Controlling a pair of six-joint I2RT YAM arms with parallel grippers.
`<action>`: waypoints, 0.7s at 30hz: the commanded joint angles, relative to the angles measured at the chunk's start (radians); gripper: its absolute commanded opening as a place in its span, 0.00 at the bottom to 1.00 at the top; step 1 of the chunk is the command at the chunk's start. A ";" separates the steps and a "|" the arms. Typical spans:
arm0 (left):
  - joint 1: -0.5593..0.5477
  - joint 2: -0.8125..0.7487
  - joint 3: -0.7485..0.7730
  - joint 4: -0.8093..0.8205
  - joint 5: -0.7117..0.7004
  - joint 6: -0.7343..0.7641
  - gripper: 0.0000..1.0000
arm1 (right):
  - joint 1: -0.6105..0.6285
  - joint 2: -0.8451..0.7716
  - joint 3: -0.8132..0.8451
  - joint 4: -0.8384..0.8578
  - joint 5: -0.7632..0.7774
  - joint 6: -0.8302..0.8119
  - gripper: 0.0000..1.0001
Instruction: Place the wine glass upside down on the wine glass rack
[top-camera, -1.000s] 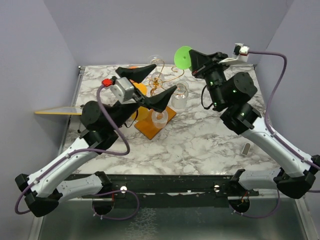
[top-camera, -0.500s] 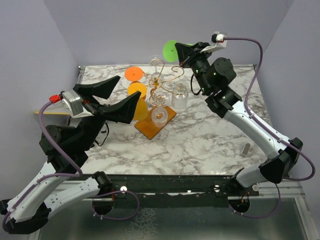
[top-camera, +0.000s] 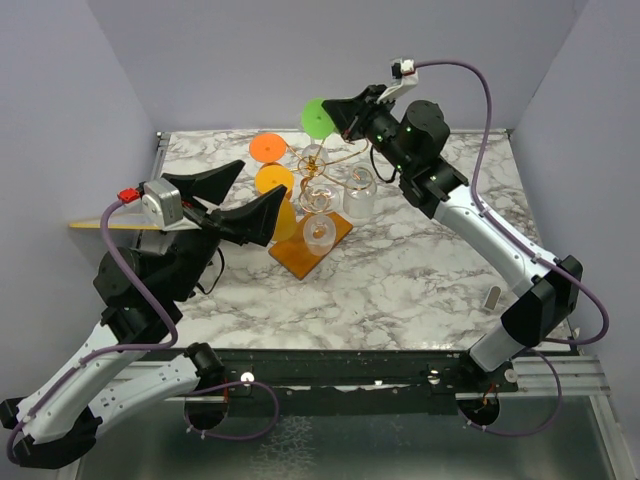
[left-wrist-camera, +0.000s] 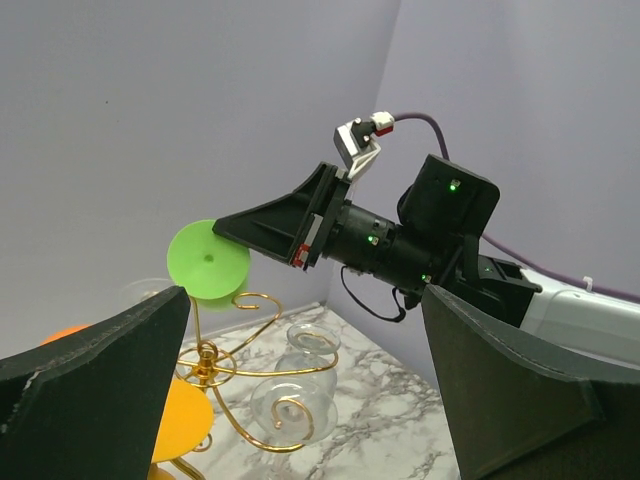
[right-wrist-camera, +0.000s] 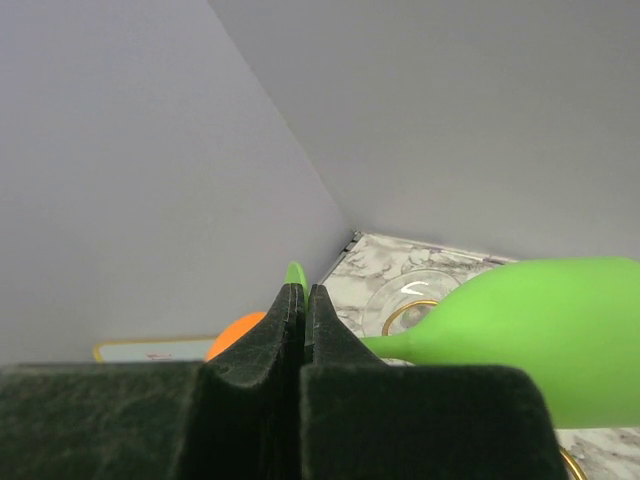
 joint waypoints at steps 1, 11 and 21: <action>-0.006 0.001 -0.013 0.001 -0.028 0.008 0.99 | -0.001 -0.007 -0.001 -0.055 -0.048 0.081 0.01; -0.006 -0.011 -0.030 0.001 -0.038 0.002 0.99 | -0.001 -0.042 -0.050 -0.139 0.019 0.195 0.01; -0.006 -0.017 -0.033 -0.008 -0.060 -0.005 0.99 | -0.001 -0.036 -0.052 -0.173 0.064 0.227 0.01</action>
